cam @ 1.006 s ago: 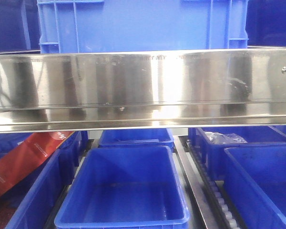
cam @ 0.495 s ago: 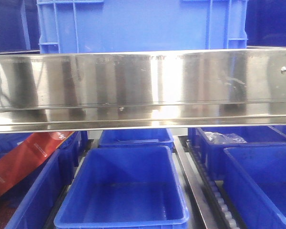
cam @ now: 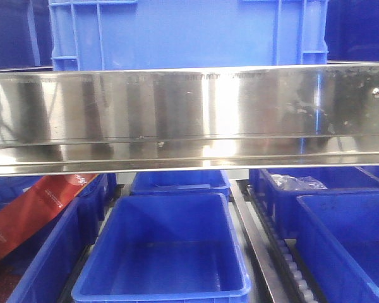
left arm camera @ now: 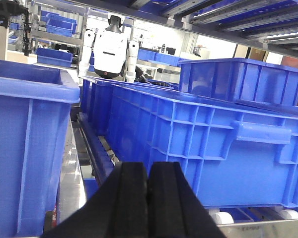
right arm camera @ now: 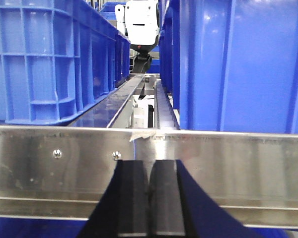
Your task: Place valve from conveyor to right shelf box
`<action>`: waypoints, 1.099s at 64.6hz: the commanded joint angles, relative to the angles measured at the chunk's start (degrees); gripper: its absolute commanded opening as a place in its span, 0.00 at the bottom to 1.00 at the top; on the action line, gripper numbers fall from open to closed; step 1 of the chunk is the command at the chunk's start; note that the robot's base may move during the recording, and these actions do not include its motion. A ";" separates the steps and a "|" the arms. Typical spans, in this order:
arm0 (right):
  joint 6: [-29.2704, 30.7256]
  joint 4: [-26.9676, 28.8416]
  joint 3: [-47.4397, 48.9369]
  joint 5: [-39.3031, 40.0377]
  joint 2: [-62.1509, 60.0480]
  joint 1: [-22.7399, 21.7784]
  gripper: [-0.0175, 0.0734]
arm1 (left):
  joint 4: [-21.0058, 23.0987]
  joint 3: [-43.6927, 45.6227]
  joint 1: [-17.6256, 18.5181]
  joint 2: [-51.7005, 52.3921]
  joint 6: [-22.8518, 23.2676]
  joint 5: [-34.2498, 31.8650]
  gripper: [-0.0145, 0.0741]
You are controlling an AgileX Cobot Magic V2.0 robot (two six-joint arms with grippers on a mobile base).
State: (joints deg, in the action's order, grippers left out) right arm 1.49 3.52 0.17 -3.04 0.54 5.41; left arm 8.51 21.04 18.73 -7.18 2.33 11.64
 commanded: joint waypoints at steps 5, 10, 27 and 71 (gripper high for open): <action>0.12 -1.16 -0.17 0.59 -0.54 -0.36 0.01 | 0.19 0.12 -0.29 0.17 0.28 -1.12 0.04; 0.12 -1.16 -0.17 0.72 -0.54 -0.36 0.01 | 0.19 0.12 -0.29 0.18 0.28 -1.01 0.04; 0.12 -1.16 -0.17 0.94 -0.54 -0.36 0.01 | 0.19 0.12 -0.29 0.18 0.28 -1.01 0.04; 0.12 -1.16 -0.17 0.94 -0.54 -0.36 0.01 | -8.93 0.12 -0.29 0.18 0.28 -0.02 0.04</action>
State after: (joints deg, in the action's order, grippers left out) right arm 1.49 2.85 0.17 -3.17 0.19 5.41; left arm 4.31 21.04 18.73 -7.18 2.36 11.64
